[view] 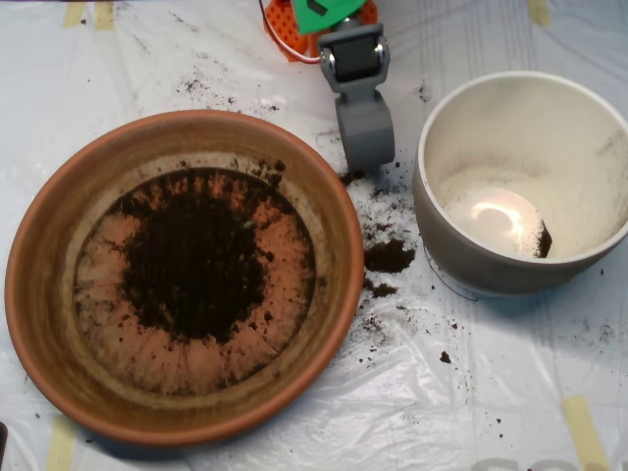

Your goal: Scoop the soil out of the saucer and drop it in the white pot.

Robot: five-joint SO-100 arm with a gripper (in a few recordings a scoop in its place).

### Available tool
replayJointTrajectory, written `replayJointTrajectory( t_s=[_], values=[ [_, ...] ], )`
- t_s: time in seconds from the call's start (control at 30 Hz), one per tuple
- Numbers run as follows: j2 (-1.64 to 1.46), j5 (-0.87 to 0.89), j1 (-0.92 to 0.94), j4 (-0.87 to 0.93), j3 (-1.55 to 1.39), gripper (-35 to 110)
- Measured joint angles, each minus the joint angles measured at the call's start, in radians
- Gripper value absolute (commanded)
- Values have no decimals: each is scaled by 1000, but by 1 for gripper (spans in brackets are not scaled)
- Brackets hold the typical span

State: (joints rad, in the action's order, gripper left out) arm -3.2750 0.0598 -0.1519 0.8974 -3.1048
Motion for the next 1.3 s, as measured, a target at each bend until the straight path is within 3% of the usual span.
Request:
replayJointTrajectory(
  t_s=[0.27,0.6,0.93,1.3],
  values=[
    [0,-54,9,11,26,1],
    [0,-61,-11,110,287,9],
    [100,-61,140,109,405,24],
    [275,-94,281,115,531,28]
  ],
)
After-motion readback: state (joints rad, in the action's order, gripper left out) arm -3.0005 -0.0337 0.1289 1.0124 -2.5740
